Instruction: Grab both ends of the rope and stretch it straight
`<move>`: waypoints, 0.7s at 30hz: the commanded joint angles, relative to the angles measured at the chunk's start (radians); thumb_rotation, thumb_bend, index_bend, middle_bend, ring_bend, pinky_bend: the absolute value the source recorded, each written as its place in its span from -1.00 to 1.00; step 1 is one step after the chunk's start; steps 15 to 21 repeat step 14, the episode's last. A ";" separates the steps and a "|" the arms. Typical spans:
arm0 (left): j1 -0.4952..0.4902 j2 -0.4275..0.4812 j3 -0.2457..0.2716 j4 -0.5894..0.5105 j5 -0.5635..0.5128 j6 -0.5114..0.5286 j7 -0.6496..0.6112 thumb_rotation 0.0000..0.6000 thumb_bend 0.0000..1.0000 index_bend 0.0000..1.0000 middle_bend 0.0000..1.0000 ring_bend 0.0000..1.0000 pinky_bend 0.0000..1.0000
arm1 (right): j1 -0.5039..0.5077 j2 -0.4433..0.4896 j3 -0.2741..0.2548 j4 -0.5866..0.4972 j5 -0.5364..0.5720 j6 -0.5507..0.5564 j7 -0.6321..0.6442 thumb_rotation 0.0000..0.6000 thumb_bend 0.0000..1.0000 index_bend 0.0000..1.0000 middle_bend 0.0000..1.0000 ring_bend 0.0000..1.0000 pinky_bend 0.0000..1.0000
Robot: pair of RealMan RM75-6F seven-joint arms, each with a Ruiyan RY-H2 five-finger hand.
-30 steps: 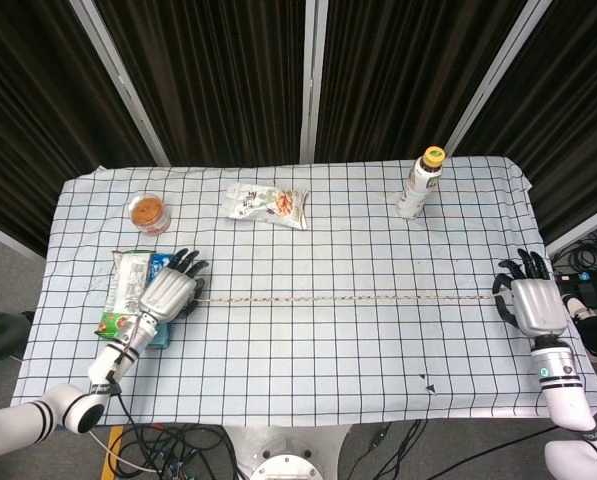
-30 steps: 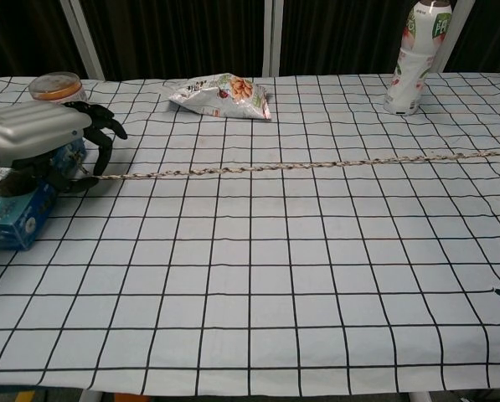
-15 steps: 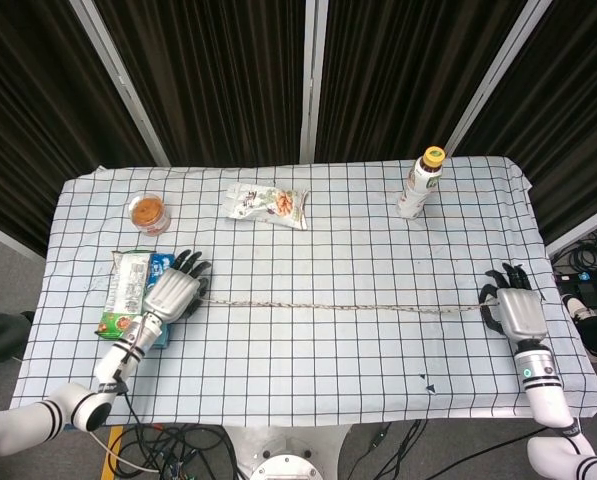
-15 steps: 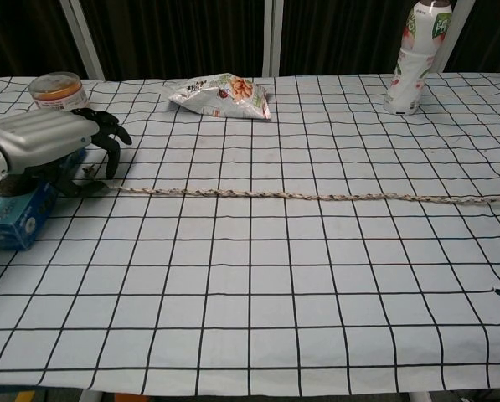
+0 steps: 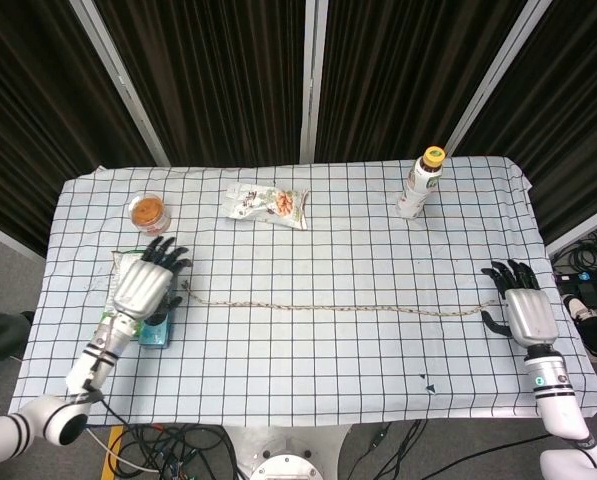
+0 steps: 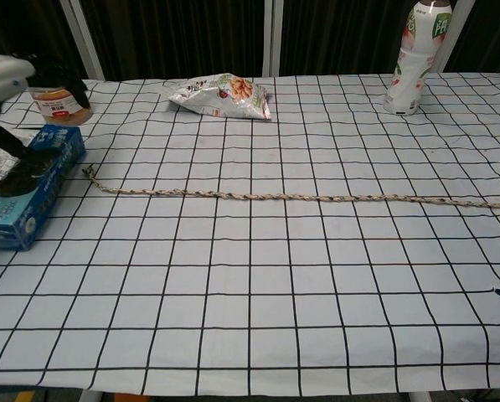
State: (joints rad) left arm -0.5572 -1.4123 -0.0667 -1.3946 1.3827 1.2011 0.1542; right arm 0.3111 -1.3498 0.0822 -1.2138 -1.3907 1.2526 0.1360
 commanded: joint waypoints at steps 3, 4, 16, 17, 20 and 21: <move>0.165 0.163 -0.008 -0.099 -0.030 0.185 -0.100 1.00 -0.66 -0.46 -0.71 -1.00 -1.00 | -0.085 0.187 -0.017 -0.233 -0.054 0.130 -0.031 1.00 -0.48 -0.64 -0.75 -1.00 -1.00; 0.188 0.176 -0.004 -0.106 -0.034 0.206 -0.108 1.00 -0.66 -0.46 -0.71 -1.00 -1.00 | -0.098 0.197 -0.020 -0.250 -0.057 0.150 -0.044 1.00 -0.48 -0.64 -0.75 -1.00 -1.00; 0.399 0.216 0.060 -0.170 -0.034 0.394 -0.137 1.00 -0.66 -0.46 -0.71 -1.00 -1.00 | -0.200 0.254 -0.058 -0.350 -0.091 0.262 -0.089 1.00 -0.48 -0.63 -0.75 -1.00 -1.00; 0.399 0.216 0.060 -0.170 -0.034 0.394 -0.137 1.00 -0.66 -0.46 -0.71 -1.00 -1.00 | -0.200 0.254 -0.058 -0.350 -0.091 0.262 -0.089 1.00 -0.48 -0.63 -0.75 -1.00 -1.00; 0.399 0.216 0.060 -0.170 -0.034 0.394 -0.137 1.00 -0.66 -0.46 -0.71 -1.00 -1.00 | -0.200 0.254 -0.058 -0.350 -0.091 0.262 -0.089 1.00 -0.48 -0.63 -0.75 -1.00 -1.00; 0.399 0.216 0.060 -0.170 -0.034 0.394 -0.137 1.00 -0.66 -0.46 -0.71 -1.00 -1.00 | -0.200 0.254 -0.058 -0.350 -0.091 0.262 -0.089 1.00 -0.48 -0.63 -0.75 -1.00 -1.00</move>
